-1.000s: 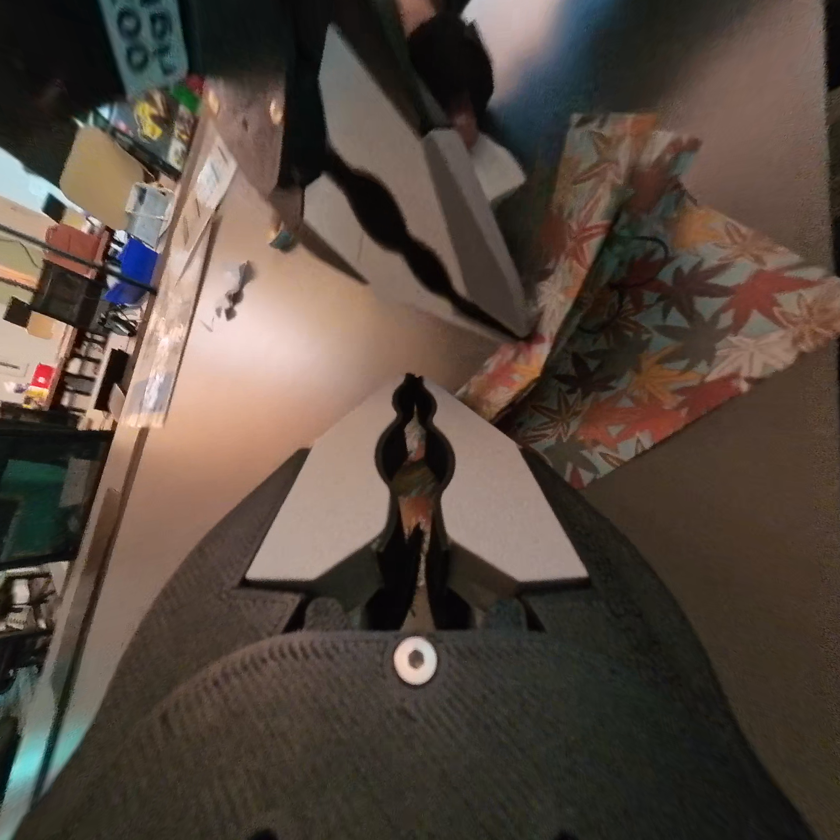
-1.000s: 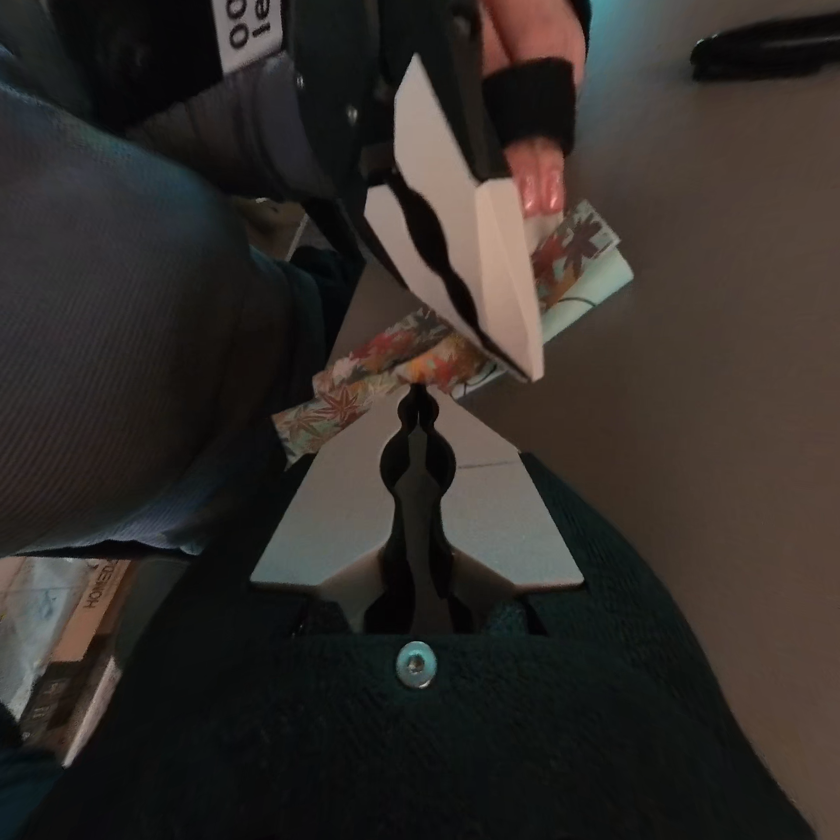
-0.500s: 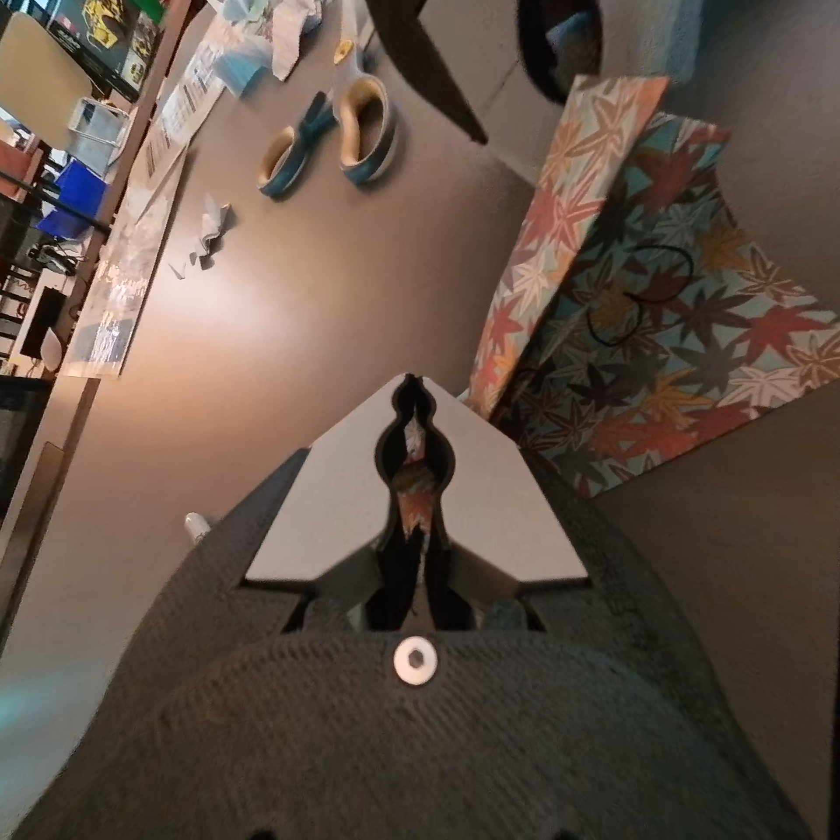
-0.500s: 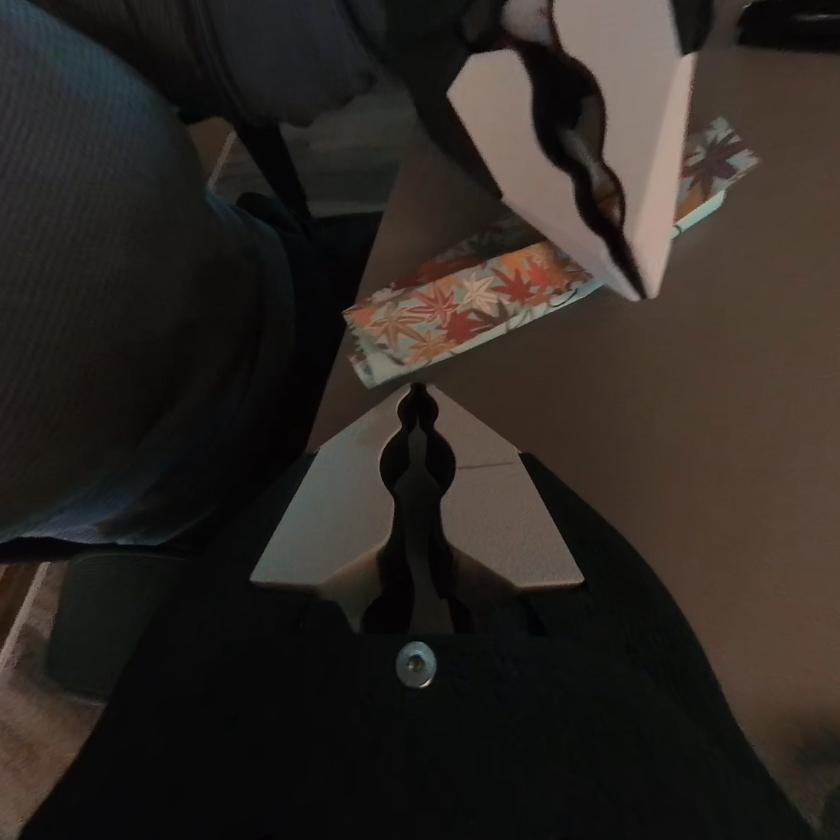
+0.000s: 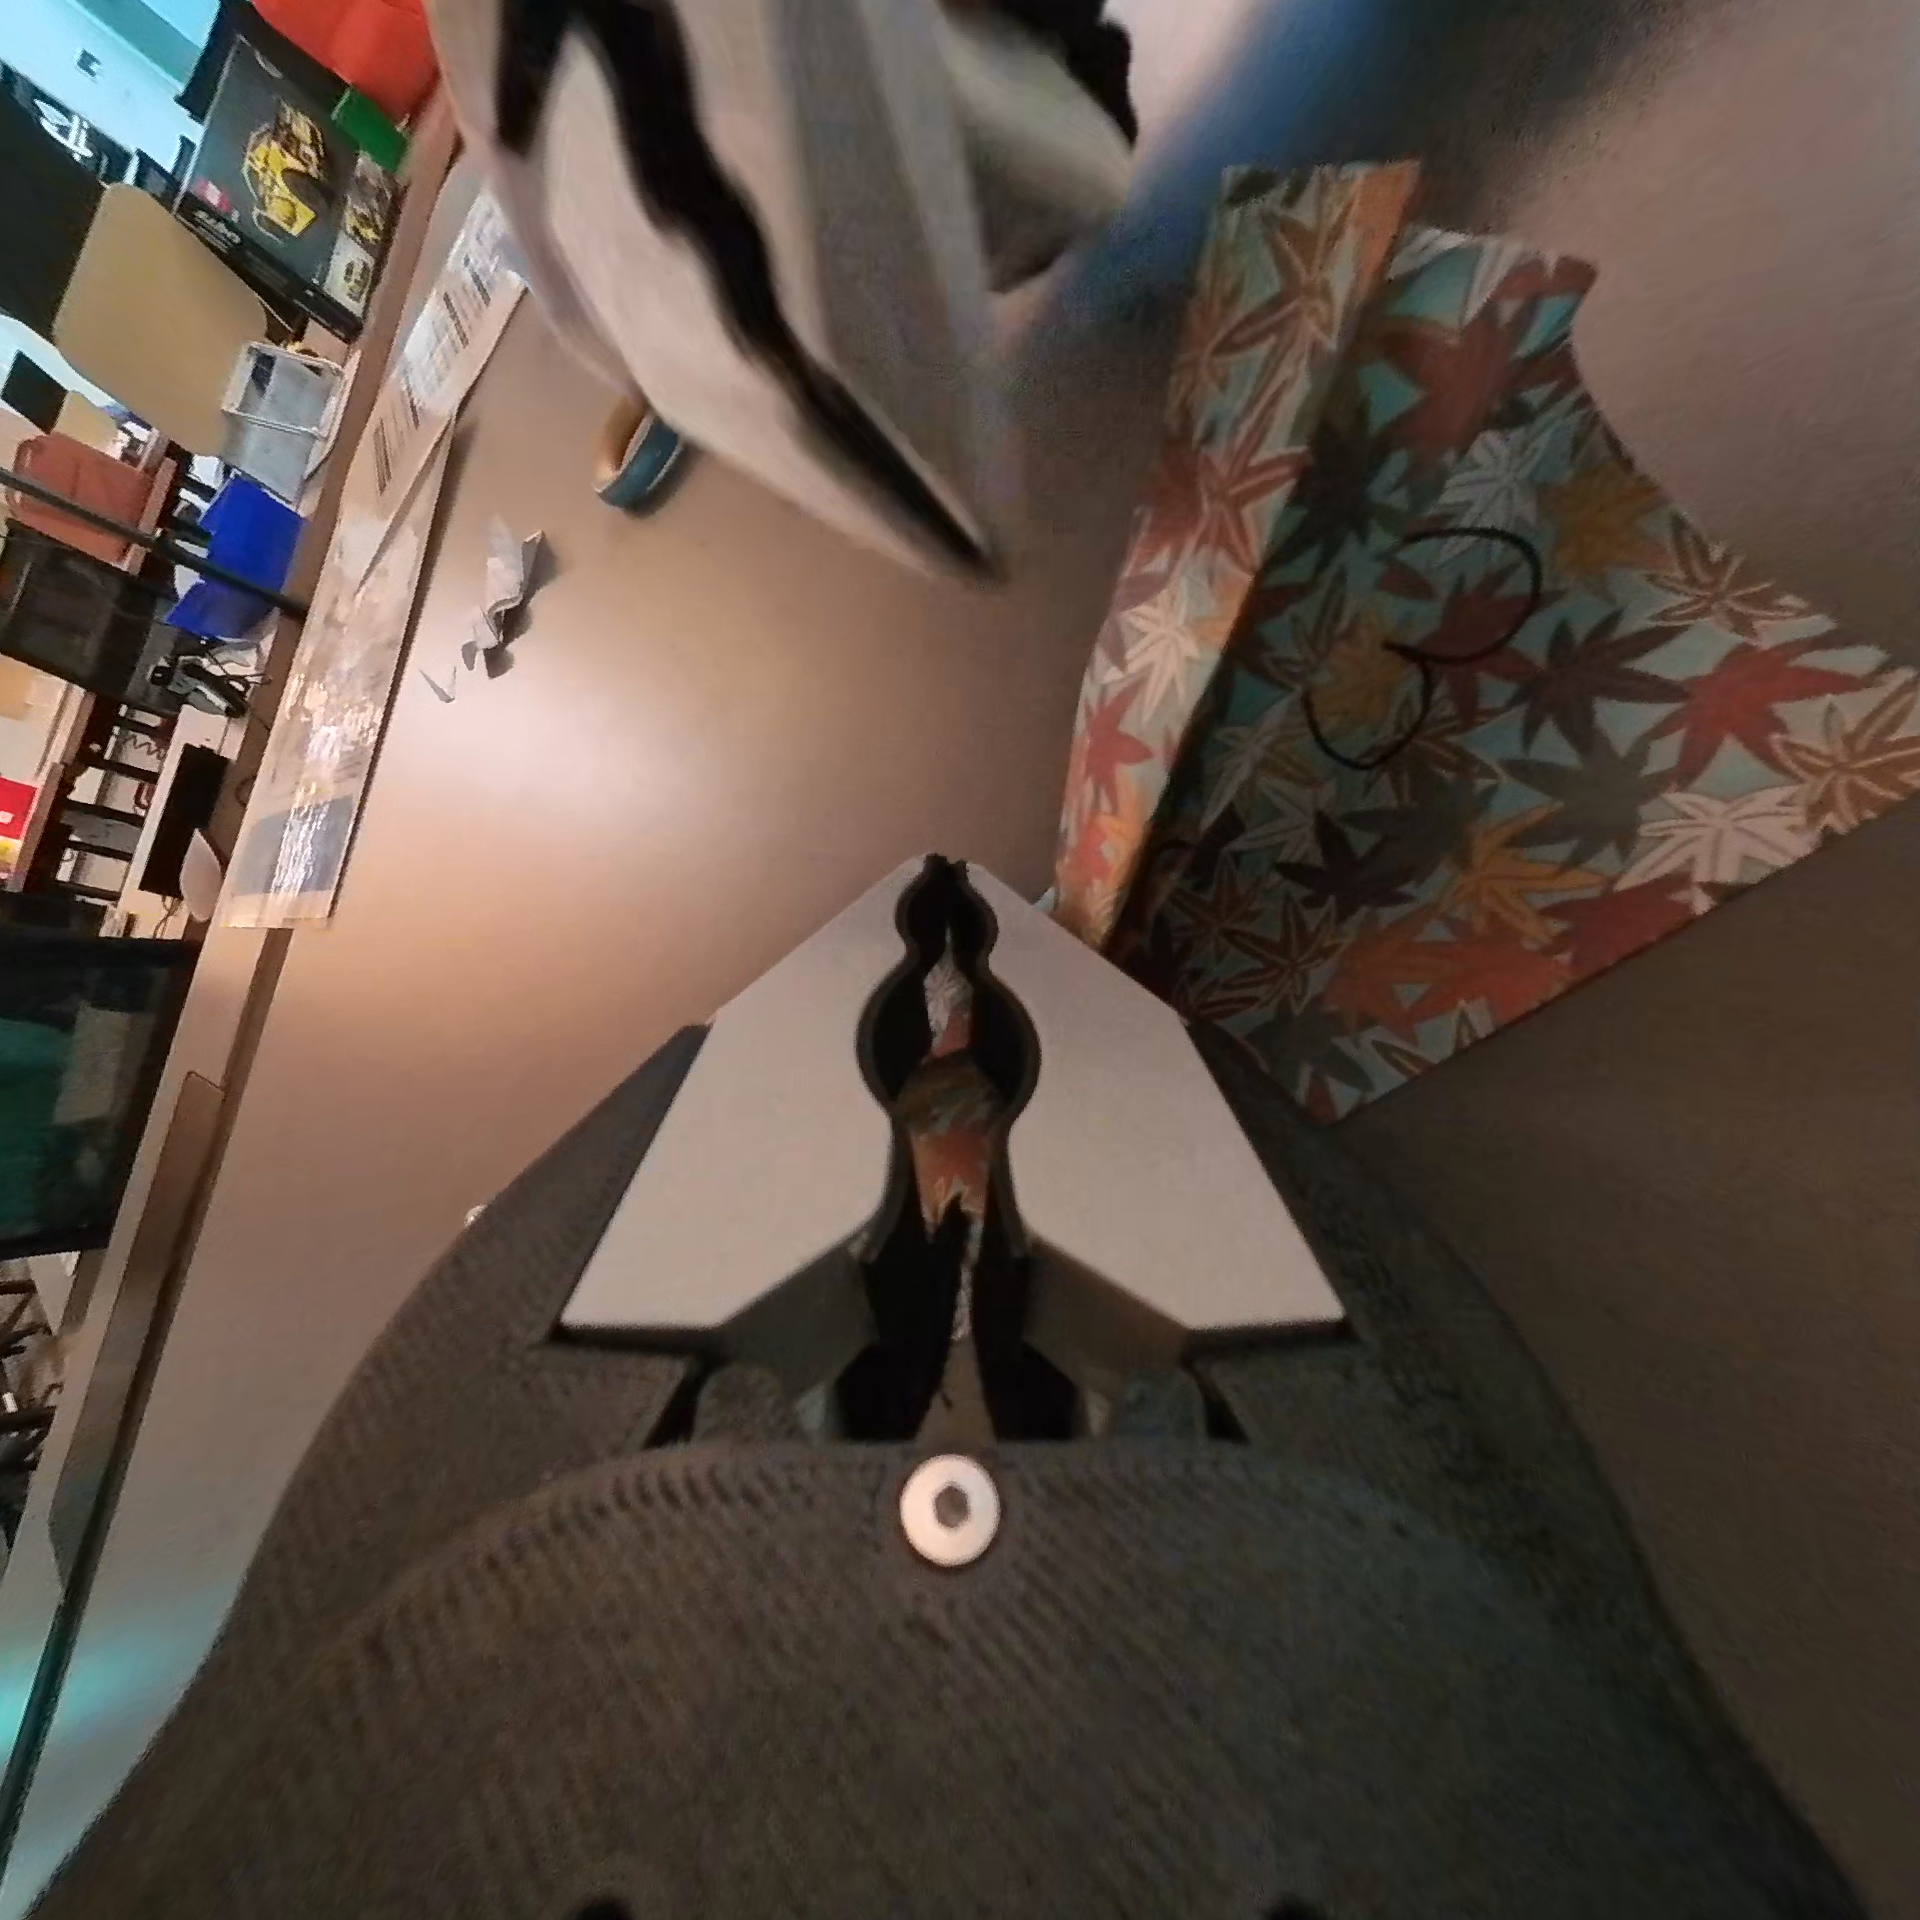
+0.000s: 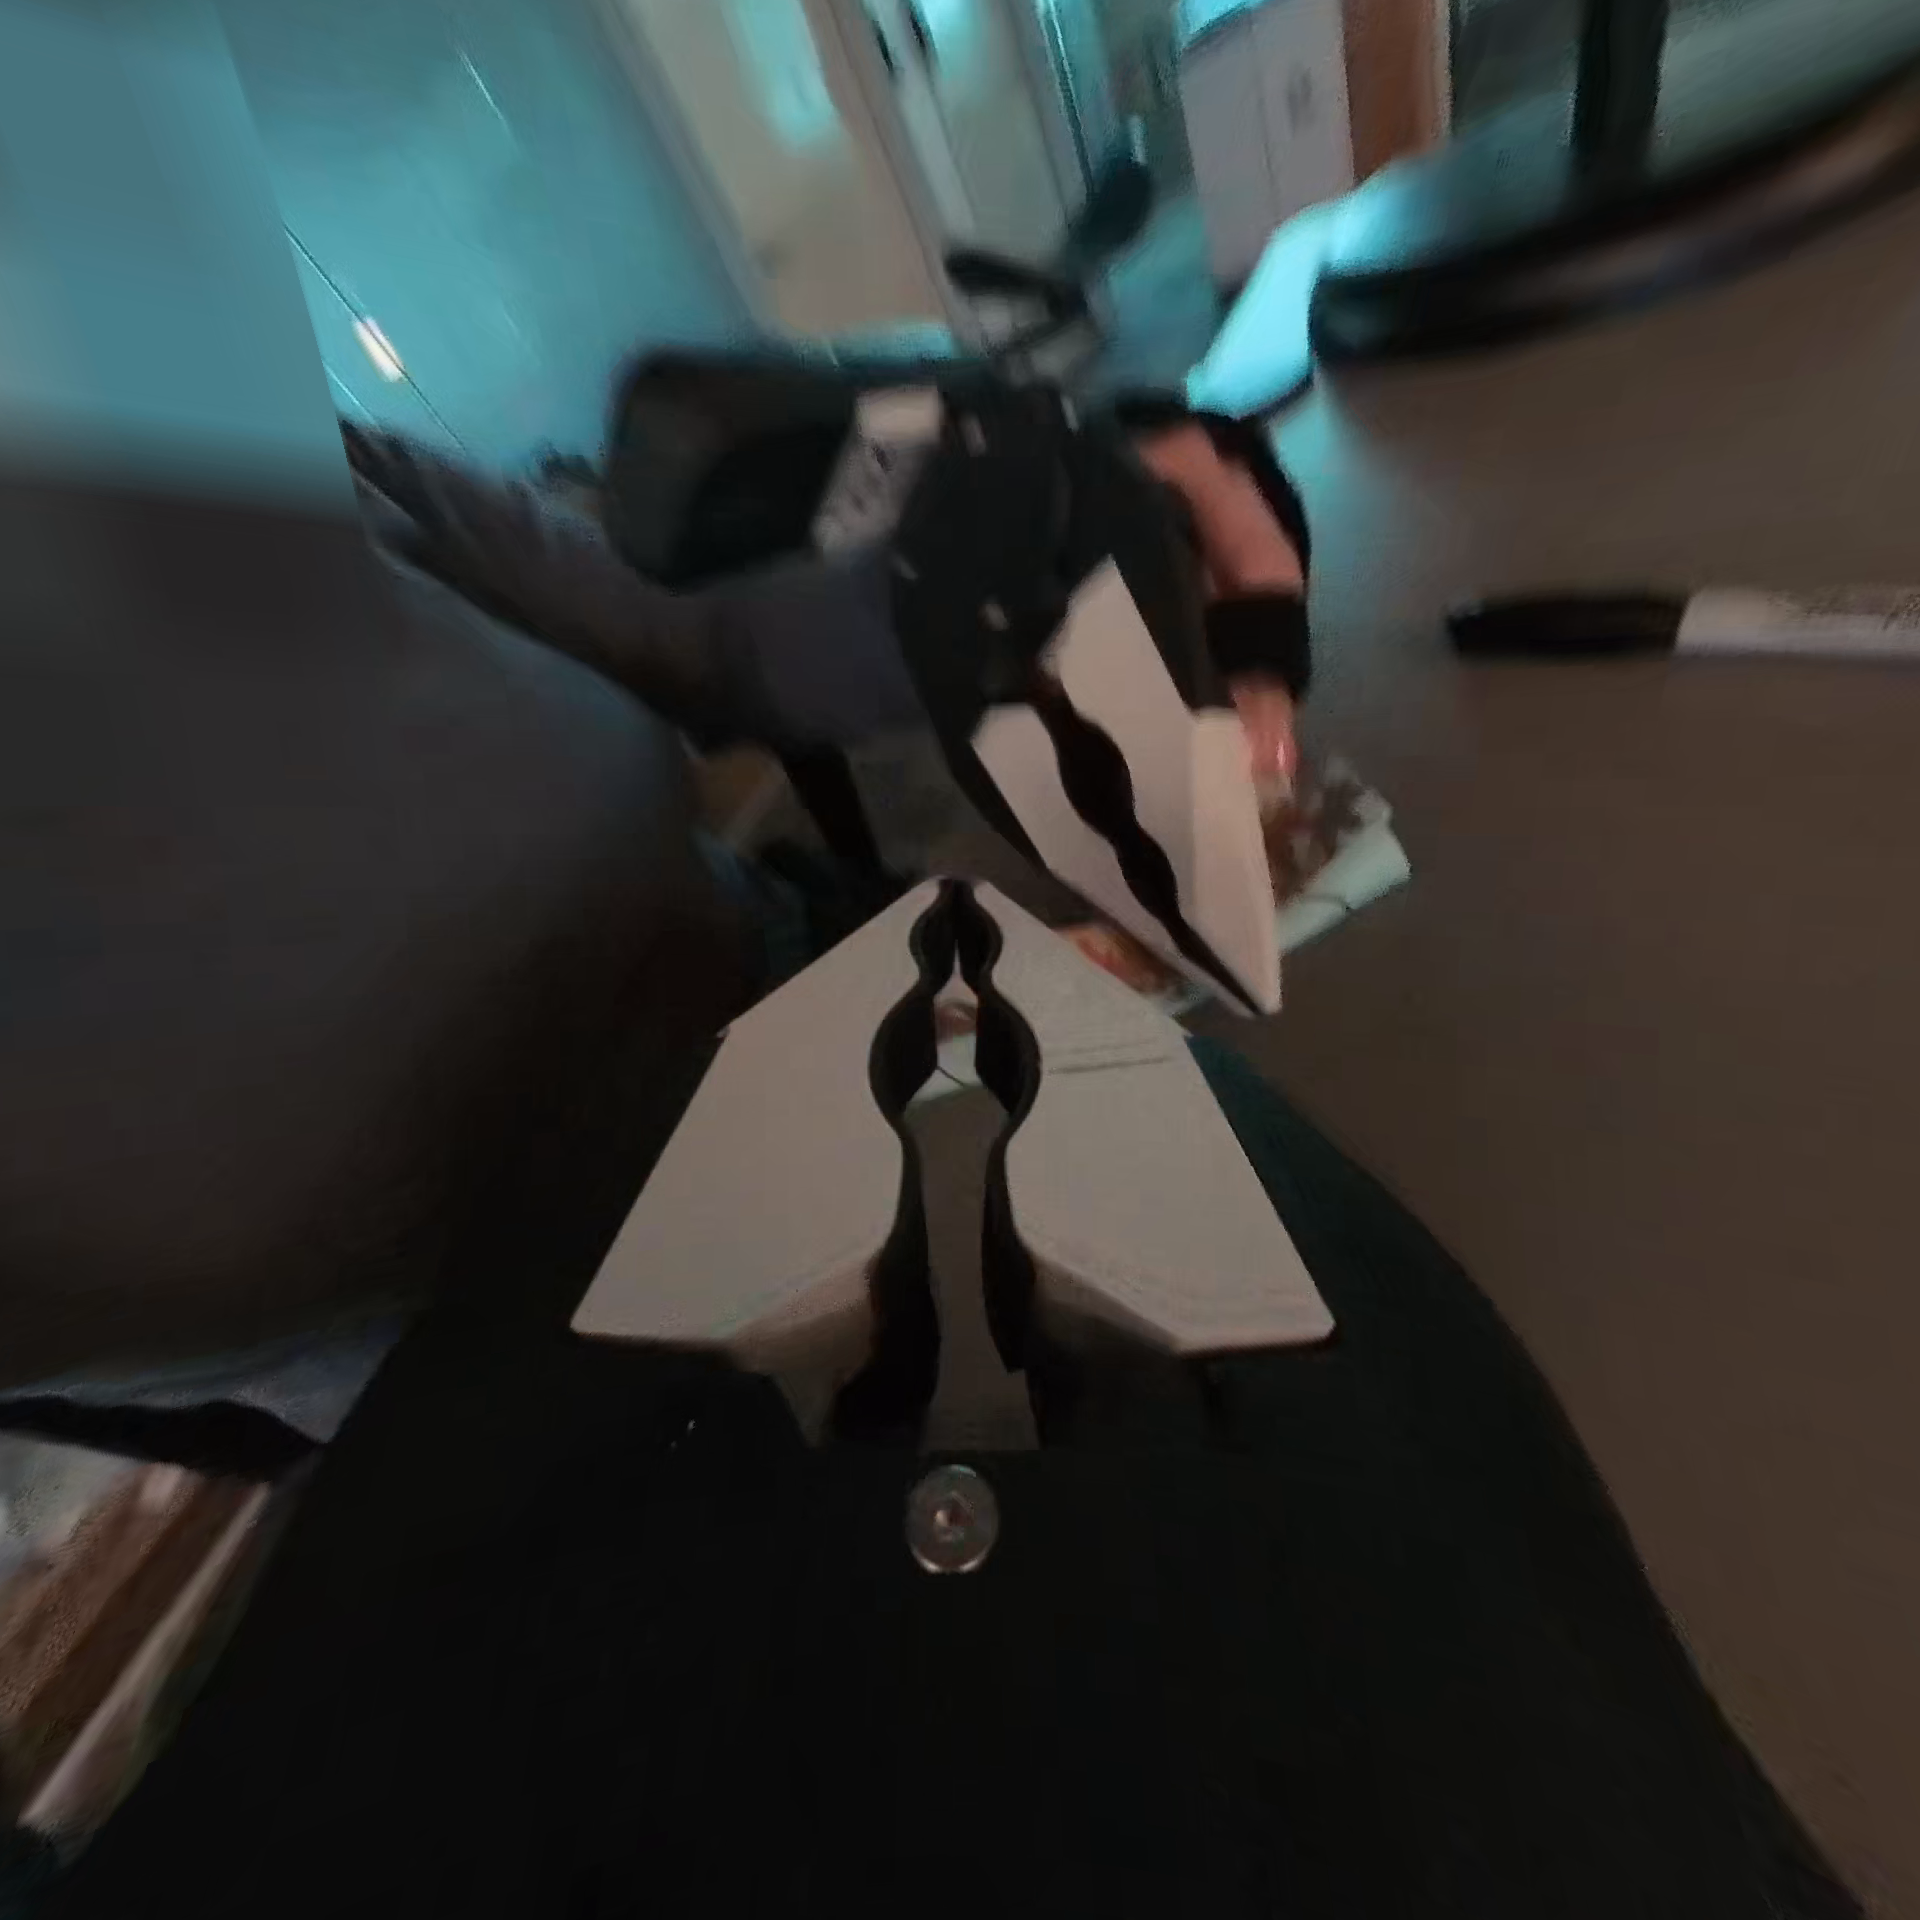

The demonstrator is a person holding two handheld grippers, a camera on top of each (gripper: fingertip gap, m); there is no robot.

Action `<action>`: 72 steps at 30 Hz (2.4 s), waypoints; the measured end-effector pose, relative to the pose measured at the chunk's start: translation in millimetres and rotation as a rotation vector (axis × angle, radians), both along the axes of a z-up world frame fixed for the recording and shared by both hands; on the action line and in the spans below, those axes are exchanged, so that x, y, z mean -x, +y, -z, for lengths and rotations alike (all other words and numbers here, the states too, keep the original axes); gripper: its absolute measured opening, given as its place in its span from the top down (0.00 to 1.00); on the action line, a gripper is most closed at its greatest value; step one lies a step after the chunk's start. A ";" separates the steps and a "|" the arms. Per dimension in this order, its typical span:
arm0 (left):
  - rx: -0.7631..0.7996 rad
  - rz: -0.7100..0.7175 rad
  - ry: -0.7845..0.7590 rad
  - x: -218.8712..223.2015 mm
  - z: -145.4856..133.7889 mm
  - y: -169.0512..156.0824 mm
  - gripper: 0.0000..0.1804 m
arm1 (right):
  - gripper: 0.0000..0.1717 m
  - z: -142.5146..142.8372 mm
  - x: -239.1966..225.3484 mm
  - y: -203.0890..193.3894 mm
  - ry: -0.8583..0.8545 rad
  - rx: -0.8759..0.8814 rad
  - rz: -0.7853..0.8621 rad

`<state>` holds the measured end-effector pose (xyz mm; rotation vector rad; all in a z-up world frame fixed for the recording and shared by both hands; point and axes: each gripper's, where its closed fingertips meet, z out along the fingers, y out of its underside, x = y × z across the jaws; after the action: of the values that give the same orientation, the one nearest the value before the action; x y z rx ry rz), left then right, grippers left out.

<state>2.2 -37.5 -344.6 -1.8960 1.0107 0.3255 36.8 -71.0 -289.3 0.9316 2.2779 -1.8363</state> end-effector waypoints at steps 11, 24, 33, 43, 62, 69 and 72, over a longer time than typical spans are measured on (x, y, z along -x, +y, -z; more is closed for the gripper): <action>0.018 0.001 -0.038 0.5 -0.1 -0.2 1.00 | 1.00 56.6 -6.9 -8.0 -0.073 -0.391 -0.063; 0.095 -0.008 -0.129 5.8 1.1 -1.0 1.00 | 1.00 56.5 -46.9 -18.4 -0.018 -0.416 -0.053; 0.223 -0.083 -0.226 45.0 5.3 -23.5 1.00 | 1.00 56.9 -55.2 -18.0 -0.021 -0.426 -0.011; 0.256 0.081 -0.769 14.7 -80.1 -26.0 0.73 | 1.00 58.1 -56.1 -17.9 -0.039 -0.577 -0.109; 0.615 -0.005 -0.490 -2.5 5.0 -74.4 0.99 | 1.00 57.5 -50.9 -7.1 -0.132 -0.604 0.079; 0.358 -0.052 -0.392 -2.1 4.3 -74.4 0.99 | 0.78 38.4 -22.5 -11.9 -0.335 -0.216 0.282; 0.218 -0.012 -0.203 -0.8 4.3 -73.6 1.00 | 0.74 44.1 -13.6 -6.7 -0.378 -0.210 0.323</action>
<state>2.9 -111.1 -348.9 -2.0824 0.9285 0.0281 50.4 -77.7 -333.3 1.6053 2.2034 -1.3679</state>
